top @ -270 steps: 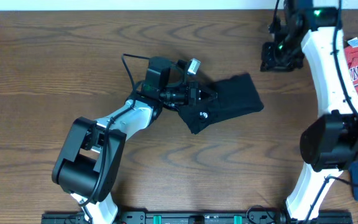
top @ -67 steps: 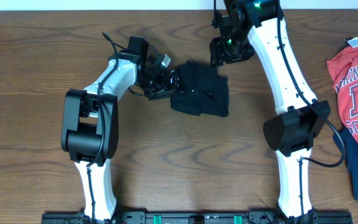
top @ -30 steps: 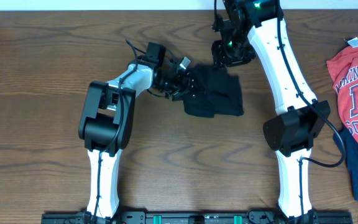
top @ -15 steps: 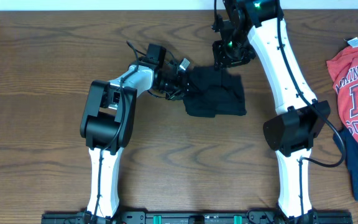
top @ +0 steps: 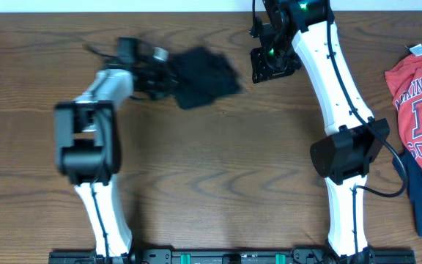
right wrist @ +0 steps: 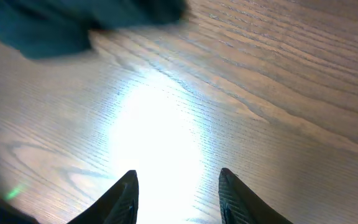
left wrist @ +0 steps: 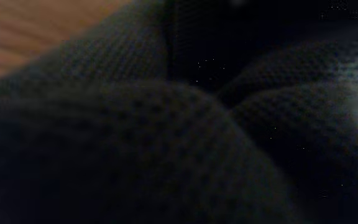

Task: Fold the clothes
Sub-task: 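Carry the black bundle leftward to the table's left edge with left gripper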

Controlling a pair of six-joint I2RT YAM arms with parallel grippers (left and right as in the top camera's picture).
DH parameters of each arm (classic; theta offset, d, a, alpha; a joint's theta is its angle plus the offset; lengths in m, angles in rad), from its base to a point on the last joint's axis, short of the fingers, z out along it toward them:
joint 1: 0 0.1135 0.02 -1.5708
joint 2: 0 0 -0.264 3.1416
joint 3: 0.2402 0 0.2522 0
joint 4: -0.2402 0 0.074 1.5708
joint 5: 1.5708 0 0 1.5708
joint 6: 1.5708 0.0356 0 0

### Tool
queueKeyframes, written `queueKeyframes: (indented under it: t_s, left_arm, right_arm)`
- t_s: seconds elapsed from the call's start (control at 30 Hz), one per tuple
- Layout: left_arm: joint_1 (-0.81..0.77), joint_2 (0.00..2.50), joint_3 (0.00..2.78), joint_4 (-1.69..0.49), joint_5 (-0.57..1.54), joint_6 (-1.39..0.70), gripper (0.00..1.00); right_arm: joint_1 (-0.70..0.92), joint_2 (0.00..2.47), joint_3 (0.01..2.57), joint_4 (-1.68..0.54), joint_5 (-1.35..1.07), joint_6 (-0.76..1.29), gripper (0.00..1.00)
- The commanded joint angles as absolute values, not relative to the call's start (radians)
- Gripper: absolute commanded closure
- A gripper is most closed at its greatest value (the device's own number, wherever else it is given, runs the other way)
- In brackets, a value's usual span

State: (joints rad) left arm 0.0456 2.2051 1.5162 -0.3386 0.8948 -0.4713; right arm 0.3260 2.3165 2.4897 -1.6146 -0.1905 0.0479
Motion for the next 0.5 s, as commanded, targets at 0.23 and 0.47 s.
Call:
queueKeyframes:
  t_s: [0.23, 0.47]
  left_arm:
    - [0.364, 2.034, 1.512, -0.333, 0.817, -0.561, 0.94]
    - [0.583, 2.005, 1.512, -0.331, 0.814, -0.624, 0.94]
  right_arm:
    - [0.334, 2.315, 2.494, -1.636, -0.200, 0.045, 0.59]
    - [0.335, 2.315, 2.494, -1.658, -0.204, 0.044, 0.59]
